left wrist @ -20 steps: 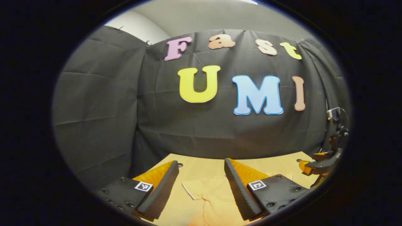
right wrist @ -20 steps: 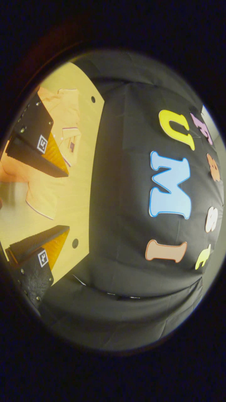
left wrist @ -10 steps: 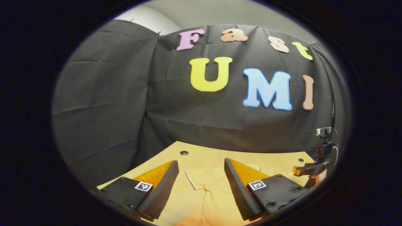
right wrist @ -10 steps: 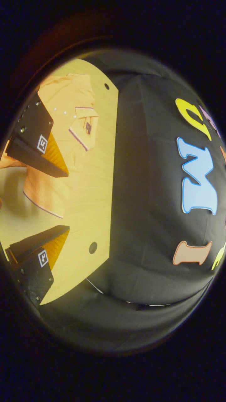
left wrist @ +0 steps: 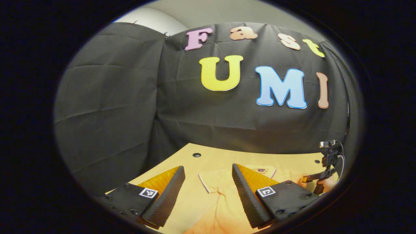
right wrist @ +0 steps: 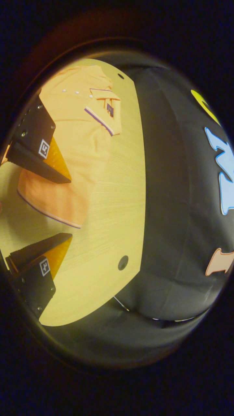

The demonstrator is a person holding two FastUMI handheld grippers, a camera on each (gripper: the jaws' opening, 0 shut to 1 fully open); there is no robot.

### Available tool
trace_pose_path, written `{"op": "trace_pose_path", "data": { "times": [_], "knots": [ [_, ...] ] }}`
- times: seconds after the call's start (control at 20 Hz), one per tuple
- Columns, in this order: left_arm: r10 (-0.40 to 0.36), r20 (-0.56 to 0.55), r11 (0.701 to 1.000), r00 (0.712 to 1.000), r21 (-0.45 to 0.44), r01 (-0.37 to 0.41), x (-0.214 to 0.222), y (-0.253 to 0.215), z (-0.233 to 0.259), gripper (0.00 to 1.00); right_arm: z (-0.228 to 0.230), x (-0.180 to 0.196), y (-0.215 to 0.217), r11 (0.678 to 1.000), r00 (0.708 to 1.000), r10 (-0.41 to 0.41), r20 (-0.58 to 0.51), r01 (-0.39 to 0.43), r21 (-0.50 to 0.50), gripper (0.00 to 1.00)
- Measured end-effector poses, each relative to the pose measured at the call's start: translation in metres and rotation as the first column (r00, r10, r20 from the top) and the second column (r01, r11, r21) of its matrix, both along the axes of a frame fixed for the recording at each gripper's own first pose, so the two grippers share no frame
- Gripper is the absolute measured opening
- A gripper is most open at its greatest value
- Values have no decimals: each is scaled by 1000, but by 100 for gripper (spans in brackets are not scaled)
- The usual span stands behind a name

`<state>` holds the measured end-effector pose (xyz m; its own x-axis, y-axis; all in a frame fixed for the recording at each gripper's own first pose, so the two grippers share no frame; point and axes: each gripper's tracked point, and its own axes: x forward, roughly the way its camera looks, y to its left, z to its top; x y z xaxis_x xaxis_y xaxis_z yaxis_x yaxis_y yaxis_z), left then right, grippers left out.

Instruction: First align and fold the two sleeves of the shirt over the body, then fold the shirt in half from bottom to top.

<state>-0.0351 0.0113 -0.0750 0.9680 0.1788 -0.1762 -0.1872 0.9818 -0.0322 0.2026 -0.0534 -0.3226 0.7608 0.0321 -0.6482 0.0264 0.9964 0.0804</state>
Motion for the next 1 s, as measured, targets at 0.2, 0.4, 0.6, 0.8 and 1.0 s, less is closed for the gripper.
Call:
{"op": "trace_pose_path", "data": {
  "times": [0.2,0.4,0.6,0.8,1.0],
  "knots": [
    [-8,3,1000,1000,9,8,0,-7,1,93,-9,2,1,998,999,-12,-35,14,55,95],
    [-16,2,1000,1000,12,16,2,-13,3,93,-11,1,1,996,999,-14,-52,19,87,80],
    [-21,3,1000,1000,12,21,2,-18,3,94,-10,2,6,997,999,14,-42,-10,81,38],
    [-13,7,1000,1000,12,12,1,-16,3,94,-9,2,16,996,999,43,-32,-40,84,8],
    [4,5,1000,1000,6,-4,-2,-14,3,95,9,4,19,998,1000,30,7,-31,58,0]
  ]
}}
